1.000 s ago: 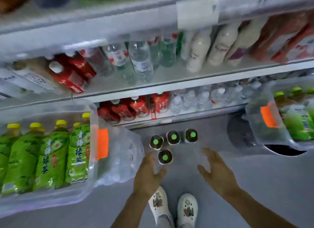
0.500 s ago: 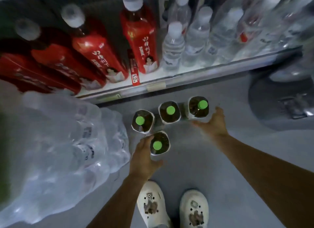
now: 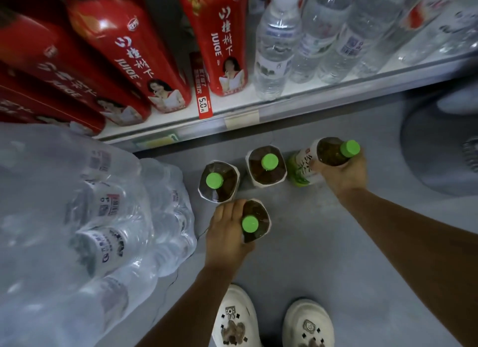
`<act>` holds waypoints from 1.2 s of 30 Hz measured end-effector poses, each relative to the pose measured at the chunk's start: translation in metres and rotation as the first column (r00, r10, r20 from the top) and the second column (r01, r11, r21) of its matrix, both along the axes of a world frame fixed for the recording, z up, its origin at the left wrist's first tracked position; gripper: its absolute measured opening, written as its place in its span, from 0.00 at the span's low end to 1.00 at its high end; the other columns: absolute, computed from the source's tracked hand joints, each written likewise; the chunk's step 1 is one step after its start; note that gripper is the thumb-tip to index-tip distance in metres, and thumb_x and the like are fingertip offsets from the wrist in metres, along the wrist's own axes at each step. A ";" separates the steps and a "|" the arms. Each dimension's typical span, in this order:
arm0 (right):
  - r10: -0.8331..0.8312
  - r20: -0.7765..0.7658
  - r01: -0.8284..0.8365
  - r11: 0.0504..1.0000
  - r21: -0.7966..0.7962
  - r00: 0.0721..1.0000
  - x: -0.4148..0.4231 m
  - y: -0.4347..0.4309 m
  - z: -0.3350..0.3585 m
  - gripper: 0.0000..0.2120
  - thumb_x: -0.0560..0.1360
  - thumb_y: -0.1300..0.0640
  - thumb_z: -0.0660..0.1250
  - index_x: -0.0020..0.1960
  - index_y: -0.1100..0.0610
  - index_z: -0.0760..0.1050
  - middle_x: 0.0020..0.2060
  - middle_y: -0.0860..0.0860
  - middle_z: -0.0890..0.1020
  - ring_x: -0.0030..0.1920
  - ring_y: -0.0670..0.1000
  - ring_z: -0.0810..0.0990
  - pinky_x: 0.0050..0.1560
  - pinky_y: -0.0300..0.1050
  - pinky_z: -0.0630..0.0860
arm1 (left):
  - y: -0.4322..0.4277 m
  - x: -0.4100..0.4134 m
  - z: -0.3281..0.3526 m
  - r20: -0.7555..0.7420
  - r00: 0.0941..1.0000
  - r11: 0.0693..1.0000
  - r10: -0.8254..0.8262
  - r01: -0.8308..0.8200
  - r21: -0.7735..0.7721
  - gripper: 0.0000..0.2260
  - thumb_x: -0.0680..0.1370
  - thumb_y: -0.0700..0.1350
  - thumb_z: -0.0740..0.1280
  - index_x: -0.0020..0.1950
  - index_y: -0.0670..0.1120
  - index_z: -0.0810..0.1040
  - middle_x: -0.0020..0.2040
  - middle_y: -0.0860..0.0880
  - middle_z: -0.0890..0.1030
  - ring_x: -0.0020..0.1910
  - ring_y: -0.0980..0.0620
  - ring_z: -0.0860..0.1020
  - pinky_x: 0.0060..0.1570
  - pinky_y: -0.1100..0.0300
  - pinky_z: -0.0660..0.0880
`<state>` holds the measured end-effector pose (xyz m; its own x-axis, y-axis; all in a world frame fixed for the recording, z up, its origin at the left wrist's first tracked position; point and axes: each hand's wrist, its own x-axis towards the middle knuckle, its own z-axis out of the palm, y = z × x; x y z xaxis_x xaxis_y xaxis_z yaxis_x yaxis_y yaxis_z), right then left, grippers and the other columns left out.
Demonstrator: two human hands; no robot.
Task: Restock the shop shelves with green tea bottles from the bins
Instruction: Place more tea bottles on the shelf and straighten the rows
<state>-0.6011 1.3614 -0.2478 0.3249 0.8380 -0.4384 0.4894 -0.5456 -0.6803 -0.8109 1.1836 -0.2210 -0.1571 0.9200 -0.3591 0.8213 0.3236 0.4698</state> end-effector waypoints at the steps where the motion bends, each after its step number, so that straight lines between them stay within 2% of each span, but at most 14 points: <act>1: 0.018 -0.008 -0.018 0.999 -0.033 1.000 0.008 0.001 0.007 0.39 0.59 0.56 0.84 0.65 0.54 0.70 0.54 0.49 0.78 0.56 0.52 0.78 0.56 0.44 0.74 | 0.003 0.002 0.003 0.005 1.000 1.000 0.004 -0.004 -0.031 0.37 0.67 0.45 0.78 0.73 0.46 0.69 0.69 0.48 0.73 0.69 0.48 0.69 0.67 0.58 0.67; 4: 0.082 -0.031 -0.085 0.990 -0.115 0.996 0.027 -0.002 0.030 0.37 0.59 0.56 0.85 0.65 0.57 0.74 0.56 0.53 0.82 0.56 0.53 0.81 0.58 0.47 0.78 | 0.005 0.004 0.019 0.061 0.997 0.985 0.057 -0.046 -0.166 0.41 0.66 0.48 0.81 0.75 0.48 0.65 0.70 0.49 0.70 0.69 0.49 0.68 0.68 0.56 0.68; 6: 0.115 -0.035 -0.119 0.984 -0.134 0.993 0.036 -0.010 0.053 0.33 0.59 0.57 0.84 0.61 0.57 0.77 0.52 0.53 0.83 0.52 0.51 0.83 0.52 0.43 0.79 | 0.001 0.006 0.036 0.151 0.975 0.972 0.162 -0.130 -0.198 0.42 0.63 0.47 0.83 0.73 0.47 0.67 0.65 0.48 0.71 0.65 0.49 0.71 0.63 0.54 0.72; 8: 0.145 -0.043 -0.150 0.978 -0.145 0.988 0.043 -0.021 0.082 0.29 0.59 0.58 0.84 0.58 0.55 0.78 0.49 0.51 0.84 0.47 0.47 0.83 0.45 0.37 0.77 | -0.004 0.008 0.060 0.215 0.939 0.952 0.268 -0.225 -0.206 0.41 0.60 0.46 0.84 0.70 0.48 0.71 0.60 0.51 0.70 0.59 0.52 0.71 0.58 0.58 0.72; 10: 0.177 -0.078 -0.188 0.967 -0.172 0.981 0.049 -0.034 0.113 0.29 0.59 0.59 0.84 0.58 0.55 0.80 0.49 0.51 0.85 0.48 0.49 0.84 0.50 0.41 0.79 | -0.006 0.011 0.087 0.230 0.913 0.929 0.337 -0.283 -0.240 0.40 0.58 0.44 0.85 0.67 0.48 0.72 0.57 0.52 0.69 0.56 0.53 0.72 0.55 0.62 0.69; 13: 0.254 -0.119 -0.274 0.940 -0.202 0.960 0.054 -0.053 0.169 0.29 0.59 0.60 0.84 0.58 0.55 0.80 0.48 0.50 0.85 0.51 0.51 0.84 0.56 0.48 0.81 | -0.003 0.011 0.137 0.271 0.870 0.892 0.411 -0.324 -0.314 0.36 0.59 0.43 0.85 0.63 0.45 0.75 0.58 0.49 0.74 0.58 0.50 0.77 0.61 0.58 0.73; 16: 0.355 -0.118 -0.373 0.902 -0.218 0.927 0.053 -0.068 0.232 0.29 0.59 0.59 0.84 0.58 0.54 0.79 0.46 0.48 0.85 0.50 0.50 0.84 0.47 0.41 0.80 | 0.001 0.008 0.195 0.325 0.824 0.866 0.464 -0.345 -0.361 0.33 0.59 0.42 0.85 0.61 0.43 0.78 0.58 0.45 0.80 0.57 0.48 0.80 0.60 0.52 0.78; 19: 0.419 -0.121 -0.436 0.875 -0.213 0.900 0.047 -0.081 0.299 0.28 0.58 0.58 0.85 0.56 0.51 0.79 0.45 0.45 0.84 0.48 0.48 0.83 0.43 0.35 0.78 | 0.003 0.004 0.262 0.385 0.789 0.868 0.480 -0.364 -0.338 0.29 0.59 0.40 0.84 0.58 0.45 0.80 0.54 0.48 0.83 0.54 0.50 0.82 0.53 0.58 0.80; 22: 0.467 -0.126 -0.483 0.859 -0.171 0.875 0.040 -0.091 0.368 0.29 0.58 0.60 0.84 0.55 0.50 0.78 0.46 0.45 0.84 0.46 0.44 0.82 0.43 0.34 0.79 | 0.003 -0.001 0.334 0.449 0.771 0.888 0.451 -0.338 -0.312 0.30 0.59 0.36 0.83 0.58 0.45 0.78 0.55 0.47 0.83 0.57 0.48 0.81 0.59 0.50 0.79; 24: 0.493 -0.150 -0.511 0.848 -0.137 0.857 0.035 -0.095 0.414 0.31 0.58 0.61 0.84 0.59 0.52 0.77 0.49 0.49 0.84 0.50 0.48 0.83 0.49 0.42 0.82 | 0.000 -0.005 0.379 0.488 0.755 0.898 0.437 -0.338 -0.281 0.29 0.59 0.34 0.82 0.57 0.46 0.78 0.54 0.46 0.84 0.55 0.46 0.82 0.59 0.48 0.79; 26: 0.522 -0.154 -0.539 0.836 -0.105 0.839 0.032 -0.097 0.460 0.33 0.59 0.61 0.83 0.61 0.54 0.77 0.51 0.51 0.84 0.53 0.51 0.83 0.56 0.48 0.81 | -0.004 -0.008 0.422 0.530 0.735 0.906 0.423 -0.350 -0.237 0.26 0.60 0.32 0.81 0.53 0.48 0.80 0.48 0.48 0.86 0.50 0.49 0.84 0.49 0.55 0.82; 28: 0.558 -0.150 -0.571 0.819 -0.055 0.816 0.031 -0.100 0.505 0.31 0.59 0.59 0.83 0.60 0.53 0.78 0.51 0.49 0.85 0.53 0.49 0.83 0.54 0.43 0.80 | -0.007 -0.008 0.466 0.571 0.721 0.917 0.393 -0.355 -0.183 0.24 0.61 0.28 0.79 0.50 0.49 0.81 0.43 0.52 0.87 0.45 0.53 0.85 0.41 0.63 0.81; 34: 0.607 -0.179 -0.595 0.795 0.123 0.774 0.026 -0.110 0.623 0.38 0.59 0.58 0.82 0.64 0.51 0.67 0.54 0.51 0.81 0.54 0.48 0.82 0.56 0.49 0.81 | -0.010 -0.008 0.588 0.628 0.739 0.944 0.246 -0.330 0.019 0.25 0.63 0.30 0.80 0.48 0.54 0.77 0.37 0.61 0.84 0.37 0.66 0.81 0.34 0.76 0.72; 36: 0.623 -0.190 -0.598 0.782 0.175 0.759 0.024 -0.115 0.656 0.39 0.59 0.57 0.81 0.64 0.49 0.64 0.52 0.50 0.80 0.52 0.47 0.82 0.50 0.40 0.81 | -0.014 -0.011 0.621 0.630 0.748 0.940 0.207 -0.330 0.083 0.25 0.63 0.33 0.80 0.49 0.56 0.77 0.38 0.62 0.84 0.37 0.68 0.81 0.34 0.77 0.71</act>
